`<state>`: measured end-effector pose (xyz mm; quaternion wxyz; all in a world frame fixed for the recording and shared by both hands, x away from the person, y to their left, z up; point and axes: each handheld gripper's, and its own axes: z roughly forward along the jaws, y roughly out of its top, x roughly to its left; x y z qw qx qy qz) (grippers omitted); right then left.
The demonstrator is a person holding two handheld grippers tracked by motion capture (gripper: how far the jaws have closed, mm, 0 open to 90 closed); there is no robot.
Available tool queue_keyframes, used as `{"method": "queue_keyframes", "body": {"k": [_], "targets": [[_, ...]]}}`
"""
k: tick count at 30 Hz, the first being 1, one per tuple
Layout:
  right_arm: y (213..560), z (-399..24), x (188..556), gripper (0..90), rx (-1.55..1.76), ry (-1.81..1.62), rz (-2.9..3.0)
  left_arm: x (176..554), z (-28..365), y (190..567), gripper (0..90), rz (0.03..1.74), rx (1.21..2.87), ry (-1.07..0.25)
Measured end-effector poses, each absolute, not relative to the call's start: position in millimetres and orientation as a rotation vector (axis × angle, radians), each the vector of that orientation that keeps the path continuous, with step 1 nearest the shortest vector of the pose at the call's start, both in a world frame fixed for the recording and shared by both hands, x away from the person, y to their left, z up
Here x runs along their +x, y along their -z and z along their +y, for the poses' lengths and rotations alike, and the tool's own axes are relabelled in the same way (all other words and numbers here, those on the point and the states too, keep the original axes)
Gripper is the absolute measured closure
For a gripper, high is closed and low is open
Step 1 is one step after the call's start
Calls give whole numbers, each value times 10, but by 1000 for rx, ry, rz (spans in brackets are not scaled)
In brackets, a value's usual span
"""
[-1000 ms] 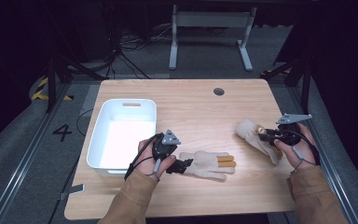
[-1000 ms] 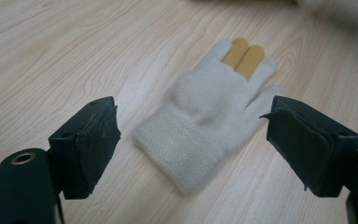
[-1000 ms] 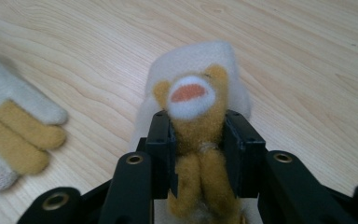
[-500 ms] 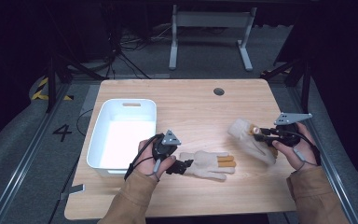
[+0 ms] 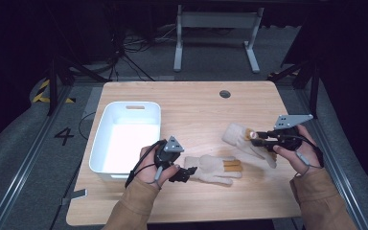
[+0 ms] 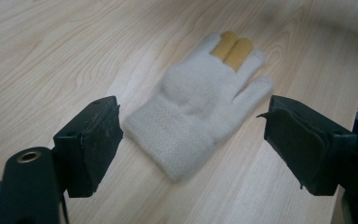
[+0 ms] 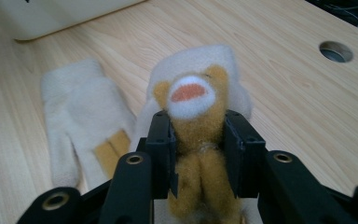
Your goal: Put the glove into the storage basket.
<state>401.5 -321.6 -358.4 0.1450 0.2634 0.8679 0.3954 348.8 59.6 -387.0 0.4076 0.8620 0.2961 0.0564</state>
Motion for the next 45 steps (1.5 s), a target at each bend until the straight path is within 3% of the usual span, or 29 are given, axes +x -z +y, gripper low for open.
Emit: {"method": "queue_keyframes", "body": {"k": [45], "targets": [[3818,-2302,3973,665,271,-1242,2772,3346,707,3918,201,755,2223,-120]]}}
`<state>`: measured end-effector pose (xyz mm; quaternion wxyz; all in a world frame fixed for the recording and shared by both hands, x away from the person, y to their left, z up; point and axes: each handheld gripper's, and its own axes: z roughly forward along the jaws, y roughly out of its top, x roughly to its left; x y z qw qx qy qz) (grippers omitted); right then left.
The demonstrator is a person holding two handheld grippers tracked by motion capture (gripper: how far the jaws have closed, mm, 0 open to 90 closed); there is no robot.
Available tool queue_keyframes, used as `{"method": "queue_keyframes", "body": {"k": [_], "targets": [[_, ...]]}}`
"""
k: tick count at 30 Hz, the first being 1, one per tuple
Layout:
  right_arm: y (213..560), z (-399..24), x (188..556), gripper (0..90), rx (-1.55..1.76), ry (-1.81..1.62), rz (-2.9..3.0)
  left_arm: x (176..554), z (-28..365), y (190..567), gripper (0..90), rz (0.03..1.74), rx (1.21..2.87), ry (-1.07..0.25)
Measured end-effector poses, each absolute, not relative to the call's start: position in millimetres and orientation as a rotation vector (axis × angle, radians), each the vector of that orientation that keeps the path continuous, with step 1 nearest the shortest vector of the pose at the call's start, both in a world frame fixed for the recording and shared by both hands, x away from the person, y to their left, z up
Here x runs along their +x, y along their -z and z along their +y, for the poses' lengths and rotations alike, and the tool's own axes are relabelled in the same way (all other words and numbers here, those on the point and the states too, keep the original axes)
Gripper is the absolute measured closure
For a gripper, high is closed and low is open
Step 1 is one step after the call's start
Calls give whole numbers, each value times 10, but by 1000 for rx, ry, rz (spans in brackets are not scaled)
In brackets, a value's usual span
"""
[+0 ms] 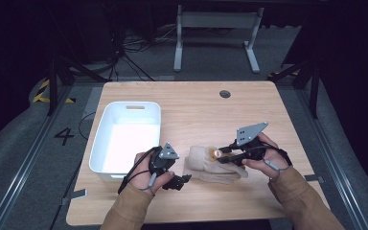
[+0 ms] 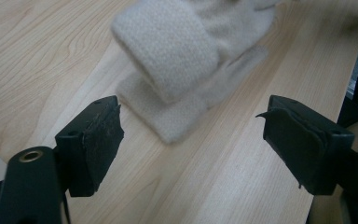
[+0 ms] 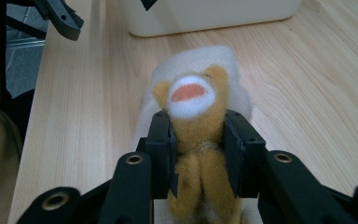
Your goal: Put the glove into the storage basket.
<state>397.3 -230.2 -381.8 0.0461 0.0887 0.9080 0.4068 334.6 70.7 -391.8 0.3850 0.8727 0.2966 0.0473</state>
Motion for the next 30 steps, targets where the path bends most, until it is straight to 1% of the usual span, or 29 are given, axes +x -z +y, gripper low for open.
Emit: {"method": "queue_keyframes", "body": {"k": [5,9,19,20,22,30], "targets": [[3910,-2229,3976,665,266,-1242,2793,3344,702,3923,200,744,2236,-114],[3973,-2186,3978,665,262,-1231,2804,3350,698,3929,198,765,2223,-118],[4051,-2150,3969,661,277,-1206,2841,3375,672,3926,223,799,2198,-133],[4062,-2152,3963,659,285,-1195,2840,3378,669,3926,233,797,2204,-133],[4075,-2162,3965,658,293,-1189,2845,3380,666,3925,256,817,2205,-94],[4130,-2159,3959,643,313,-1102,2851,3395,650,3933,306,787,2235,-100]]}}
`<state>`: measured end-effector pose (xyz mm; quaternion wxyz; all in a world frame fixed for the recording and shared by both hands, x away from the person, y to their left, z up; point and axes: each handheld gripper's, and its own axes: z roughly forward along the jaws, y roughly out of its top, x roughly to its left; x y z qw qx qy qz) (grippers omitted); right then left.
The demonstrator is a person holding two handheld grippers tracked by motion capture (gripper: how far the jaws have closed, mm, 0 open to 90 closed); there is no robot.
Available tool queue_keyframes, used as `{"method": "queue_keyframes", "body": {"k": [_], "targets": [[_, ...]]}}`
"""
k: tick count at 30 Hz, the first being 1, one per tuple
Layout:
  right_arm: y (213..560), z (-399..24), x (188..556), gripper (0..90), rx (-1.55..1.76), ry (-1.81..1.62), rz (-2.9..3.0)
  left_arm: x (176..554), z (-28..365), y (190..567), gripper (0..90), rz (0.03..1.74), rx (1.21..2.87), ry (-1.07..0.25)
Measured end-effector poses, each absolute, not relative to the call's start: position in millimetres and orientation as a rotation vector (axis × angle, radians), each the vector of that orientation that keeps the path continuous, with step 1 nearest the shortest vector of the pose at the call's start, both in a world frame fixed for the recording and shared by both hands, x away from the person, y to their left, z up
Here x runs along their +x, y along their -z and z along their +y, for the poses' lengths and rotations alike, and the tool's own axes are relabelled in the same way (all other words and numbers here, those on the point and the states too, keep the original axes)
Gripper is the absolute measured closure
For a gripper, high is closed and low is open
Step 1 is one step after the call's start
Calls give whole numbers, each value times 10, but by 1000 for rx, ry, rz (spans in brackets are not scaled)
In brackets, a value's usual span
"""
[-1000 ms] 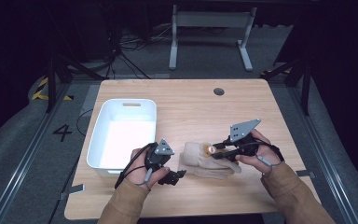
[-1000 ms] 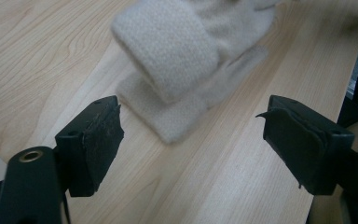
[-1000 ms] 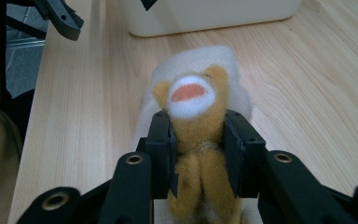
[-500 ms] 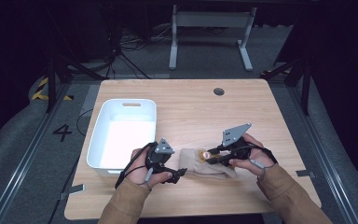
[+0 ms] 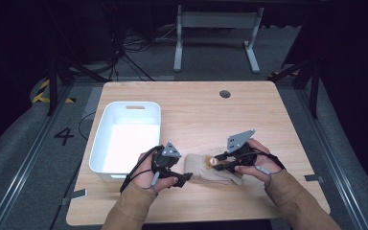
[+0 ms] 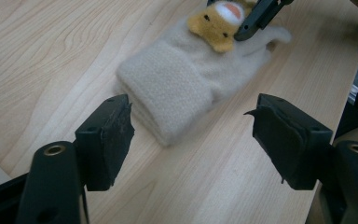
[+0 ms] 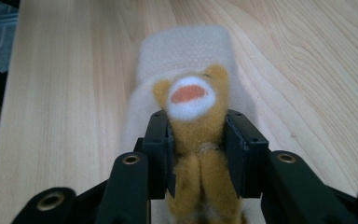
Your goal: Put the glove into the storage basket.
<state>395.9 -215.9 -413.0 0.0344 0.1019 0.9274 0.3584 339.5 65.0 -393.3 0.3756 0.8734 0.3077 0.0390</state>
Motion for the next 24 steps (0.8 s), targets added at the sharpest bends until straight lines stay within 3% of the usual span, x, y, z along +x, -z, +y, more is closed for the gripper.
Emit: {"method": "queue_keyframes", "body": {"k": [5,10,17,24], "targets": [[4180,-2149,3958,564,315,-1054,2841,3428,664,3922,383,760,2244,-111],[4163,-2167,3949,484,316,-1098,2801,3450,656,3922,356,754,2237,-103],[4087,-2250,3937,454,372,-1156,2739,3480,602,3884,261,743,2236,-60],[3973,-2381,3913,469,466,-1246,2644,3503,563,3862,254,716,2247,-69]]}}
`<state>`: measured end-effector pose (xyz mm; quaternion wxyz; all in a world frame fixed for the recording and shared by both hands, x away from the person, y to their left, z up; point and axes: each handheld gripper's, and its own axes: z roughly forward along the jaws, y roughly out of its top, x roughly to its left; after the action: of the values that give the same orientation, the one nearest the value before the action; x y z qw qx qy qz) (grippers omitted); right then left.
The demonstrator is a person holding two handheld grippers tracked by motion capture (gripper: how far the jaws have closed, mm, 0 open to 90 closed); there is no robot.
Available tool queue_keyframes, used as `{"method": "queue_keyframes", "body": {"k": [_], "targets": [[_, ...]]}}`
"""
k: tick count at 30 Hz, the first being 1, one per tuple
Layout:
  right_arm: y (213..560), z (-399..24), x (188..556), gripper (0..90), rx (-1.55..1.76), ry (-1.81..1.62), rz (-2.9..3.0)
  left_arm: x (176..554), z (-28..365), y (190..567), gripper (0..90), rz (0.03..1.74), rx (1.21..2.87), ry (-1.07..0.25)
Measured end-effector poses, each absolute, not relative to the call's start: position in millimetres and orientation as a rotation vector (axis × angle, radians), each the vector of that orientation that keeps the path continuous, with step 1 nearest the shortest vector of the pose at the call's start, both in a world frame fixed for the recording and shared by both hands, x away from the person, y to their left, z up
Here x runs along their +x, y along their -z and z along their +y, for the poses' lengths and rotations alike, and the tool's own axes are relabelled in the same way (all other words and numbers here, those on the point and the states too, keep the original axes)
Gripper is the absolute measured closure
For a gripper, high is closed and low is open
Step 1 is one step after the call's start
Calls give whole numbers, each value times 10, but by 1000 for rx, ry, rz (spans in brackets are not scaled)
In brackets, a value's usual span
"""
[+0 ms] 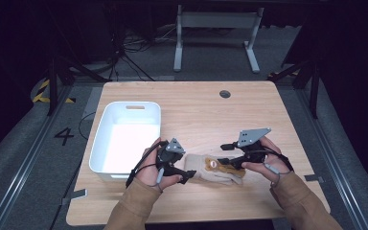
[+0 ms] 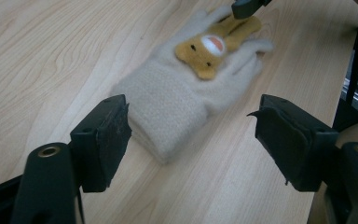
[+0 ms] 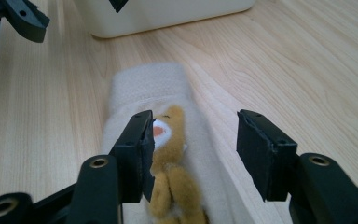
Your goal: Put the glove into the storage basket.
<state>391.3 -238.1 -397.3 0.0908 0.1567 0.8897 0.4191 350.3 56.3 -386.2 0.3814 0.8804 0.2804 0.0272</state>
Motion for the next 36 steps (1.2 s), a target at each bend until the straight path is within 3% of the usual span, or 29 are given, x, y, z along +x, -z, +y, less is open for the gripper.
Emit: {"method": "queue_keyframes", "body": {"k": [10,11,14,15,24,36], "targets": [[3880,-2569,3882,483,666,-1277,2520,3579,497,3829,262,694,2237,-109],[3870,-2592,3880,443,674,-1279,2505,3584,490,3829,262,694,2232,-112],[3841,-2642,3875,447,685,-1262,2482,3599,480,3826,271,688,2230,-107],[3825,-2697,3865,398,736,-1264,2479,3614,465,3837,286,684,2216,-101],[3799,-2976,3877,261,866,-1225,2408,3699,425,3886,307,645,2180,-81],[3947,-3349,3993,192,1026,-1195,2317,3752,384,3957,289,640,2179,-74]]}}
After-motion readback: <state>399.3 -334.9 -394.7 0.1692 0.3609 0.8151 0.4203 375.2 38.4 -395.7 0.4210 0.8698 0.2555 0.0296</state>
